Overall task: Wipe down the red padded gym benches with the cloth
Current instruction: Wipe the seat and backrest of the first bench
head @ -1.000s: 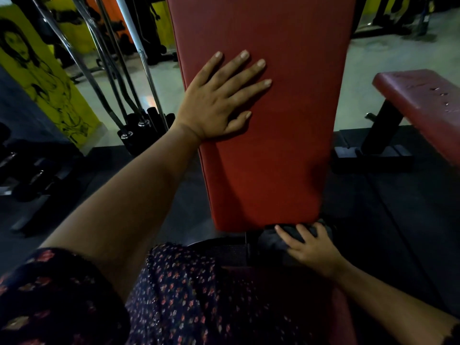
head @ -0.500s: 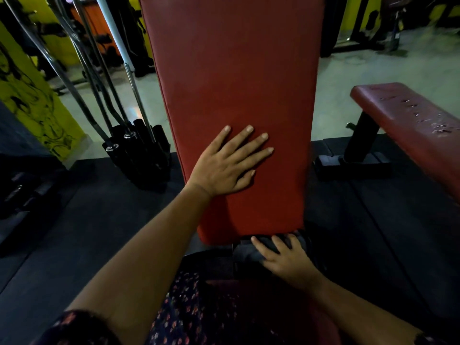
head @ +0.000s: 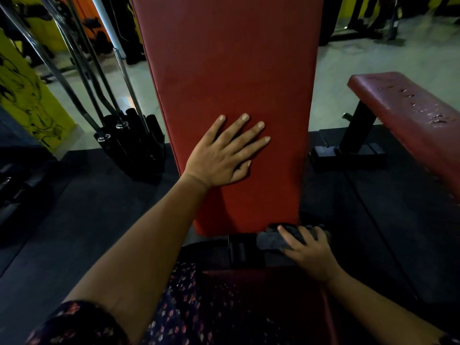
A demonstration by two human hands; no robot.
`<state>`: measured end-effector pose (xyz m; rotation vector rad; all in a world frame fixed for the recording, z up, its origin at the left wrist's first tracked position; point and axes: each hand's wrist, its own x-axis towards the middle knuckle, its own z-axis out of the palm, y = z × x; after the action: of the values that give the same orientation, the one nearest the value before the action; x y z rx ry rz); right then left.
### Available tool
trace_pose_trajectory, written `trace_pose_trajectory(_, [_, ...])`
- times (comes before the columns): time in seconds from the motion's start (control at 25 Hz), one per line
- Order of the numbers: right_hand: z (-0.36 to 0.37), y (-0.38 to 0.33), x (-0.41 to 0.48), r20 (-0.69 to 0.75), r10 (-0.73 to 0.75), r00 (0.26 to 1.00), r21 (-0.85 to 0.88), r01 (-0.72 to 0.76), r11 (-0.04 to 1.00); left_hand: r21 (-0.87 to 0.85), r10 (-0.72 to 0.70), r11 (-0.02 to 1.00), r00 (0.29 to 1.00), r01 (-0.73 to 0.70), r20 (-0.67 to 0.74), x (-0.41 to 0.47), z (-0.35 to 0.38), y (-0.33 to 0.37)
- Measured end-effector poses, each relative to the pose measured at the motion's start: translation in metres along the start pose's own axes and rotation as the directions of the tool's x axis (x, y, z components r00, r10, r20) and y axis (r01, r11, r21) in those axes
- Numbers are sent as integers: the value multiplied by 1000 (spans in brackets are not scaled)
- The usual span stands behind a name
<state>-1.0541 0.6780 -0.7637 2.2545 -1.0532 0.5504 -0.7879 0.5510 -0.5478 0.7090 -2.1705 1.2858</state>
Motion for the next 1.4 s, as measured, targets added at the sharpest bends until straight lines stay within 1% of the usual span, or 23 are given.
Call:
trace_pose_trajectory(0.12, [1,2,9,-44,-39,998,-16,39,999,-5,-1,1000,1000,1,25,1,0,-1])
trace_pose_trajectory(0.24, [-4,24,-2,15,-74,997,-81,75,994,-11,-3,1000,999,4,50,0,2,-1])
trace_pose_trajectory(0.36, [-22,41,-15,95,-14,995,-70,21,997,-10,-3,1000,998,4,62,0,0,-2])
trace_pose_trajectory(0.44, [-33,43,-15,137,10,991,-33,-6,999,-21,1,1000,997,1,77,1,-3,-2])
trace_pose_trajectory(0.52, [-41,36,-6,193,-39,980,6,39,999,-24,22,1000,994,-20,109,-3,-6,-5])
trace_pose_trajectory(0.64, [-49,12,19,307,-179,935,128,146,981,-21,91,996,980,-88,180,-29,-18,-14])
trace_pose_trajectory(0.72, [-52,-2,41,351,-247,903,196,186,963,-32,134,991,962,-131,239,-51,-28,-26])
trace_pose_trajectory(0.76, [-58,-9,56,351,-260,899,224,189,956,-31,140,990,951,-137,275,-62,-37,-34])
trace_pose_trajectory(0.84, [-72,-19,92,318,-255,913,258,176,950,-16,101,995,930,-101,353,-87,-59,-55])
trace_pose_trajectory(0.96, [-91,-39,156,323,-235,917,326,125,937,60,-65,997,878,41,473,-125,-102,-86])
trace_pose_trajectory(1.04, [-98,-61,198,354,-257,899,426,90,900,134,-169,985,805,112,568,-152,-139,-102])
trace_pose_trajectory(1.08, [-101,-72,219,412,-270,870,476,47,878,182,-216,975,752,129,623,-164,-158,-109])
trace_pose_trajectory(1.12, [-104,-83,242,458,-294,839,511,22,859,248,-277,958,682,143,677,-176,-181,-116])
trace_pose_trajectory(1.2, [-108,-104,291,490,-346,800,550,25,835,385,-430,902,498,196,753,-193,-230,-127])
trace_pose_trajectory(1.24, [-113,-114,314,486,-367,793,558,42,829,451,-507,862,408,233,759,-197,-255,-131])
trace_pose_trajectory(1.32, [-126,-129,356,476,-398,784,559,79,825,575,-643,764,270,292,717,-202,-298,-140])
trace_pose_trajectory(1.4, [-142,-140,394,475,-413,777,573,84,816,664,-731,680,214,311,648,-200,-330,-147])
